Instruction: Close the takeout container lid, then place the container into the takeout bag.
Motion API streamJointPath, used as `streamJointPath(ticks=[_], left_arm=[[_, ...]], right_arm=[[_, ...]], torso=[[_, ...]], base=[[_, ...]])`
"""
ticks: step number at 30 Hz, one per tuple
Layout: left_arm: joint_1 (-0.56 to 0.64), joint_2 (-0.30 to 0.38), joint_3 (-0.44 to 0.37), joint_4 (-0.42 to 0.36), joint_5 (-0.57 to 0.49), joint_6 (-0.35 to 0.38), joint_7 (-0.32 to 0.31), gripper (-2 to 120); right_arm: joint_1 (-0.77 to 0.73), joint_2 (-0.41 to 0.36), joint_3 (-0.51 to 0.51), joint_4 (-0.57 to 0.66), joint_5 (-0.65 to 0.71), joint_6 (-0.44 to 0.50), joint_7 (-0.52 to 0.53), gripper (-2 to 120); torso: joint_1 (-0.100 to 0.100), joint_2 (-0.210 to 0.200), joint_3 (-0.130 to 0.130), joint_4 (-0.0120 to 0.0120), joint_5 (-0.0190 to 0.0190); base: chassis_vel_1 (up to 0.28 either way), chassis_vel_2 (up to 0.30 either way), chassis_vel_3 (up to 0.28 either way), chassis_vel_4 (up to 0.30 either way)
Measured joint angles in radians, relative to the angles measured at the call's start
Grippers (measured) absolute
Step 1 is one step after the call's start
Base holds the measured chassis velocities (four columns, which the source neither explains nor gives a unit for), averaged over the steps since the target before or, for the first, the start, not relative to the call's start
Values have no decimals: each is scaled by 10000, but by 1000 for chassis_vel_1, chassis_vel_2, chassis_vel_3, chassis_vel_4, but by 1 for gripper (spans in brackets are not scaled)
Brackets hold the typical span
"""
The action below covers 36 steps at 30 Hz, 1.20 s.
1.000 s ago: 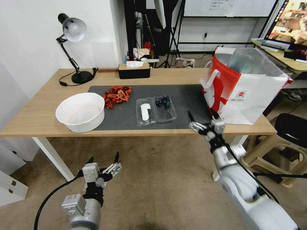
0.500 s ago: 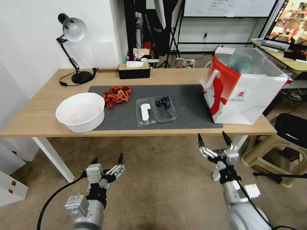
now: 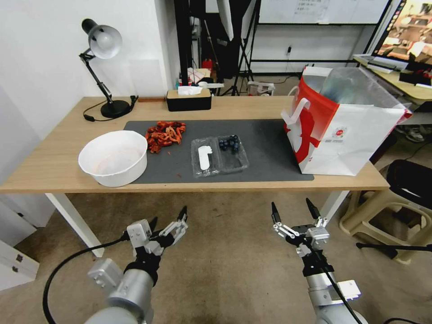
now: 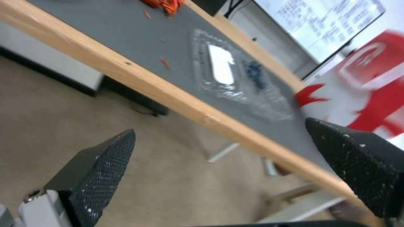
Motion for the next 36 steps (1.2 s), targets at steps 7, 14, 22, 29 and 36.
streamJointPath(ticks=[7, 14, 22, 29, 36], left_arm=[[-1428, 305, 81, 348, -2878, -258, -334, 100], [-3484, 404, 752, 1110, -4391, -730, -1016, 100], [-5111, 211, 1978, 2214, -4585, -1127, -1787, 100], [-6493, -143, 3022, 3221, -4484, -1308, -2219, 100], [-7269, -593, 3619, 3985, -4327, -1391, -2443, 100]], right_arm=[[-160, 66, 44, -9, -189, 50, -25, 100], [-268, 269, 68, -113, -430, 120, -18, 100], [-295, 461, 111, -175, -679, 121, 66, 100], [-438, 501, 237, -131, -820, 121, 148, 100], [-672, 582, 347, -29, -911, 163, 208, 100]], torso=[[0, 0, 1, -5, -3], [1, 0, 1, -8, -2], [1, 0, 1, -7, -2], [1, 0, 2, -7, -1], [3, 0, 1, -8, -1]], base=[[0, 0, 0, 0], [0, 0, 0, 0], [0, 0, 0, 0], [0, 0, 0, 0], [0, 0, 0, 0]])
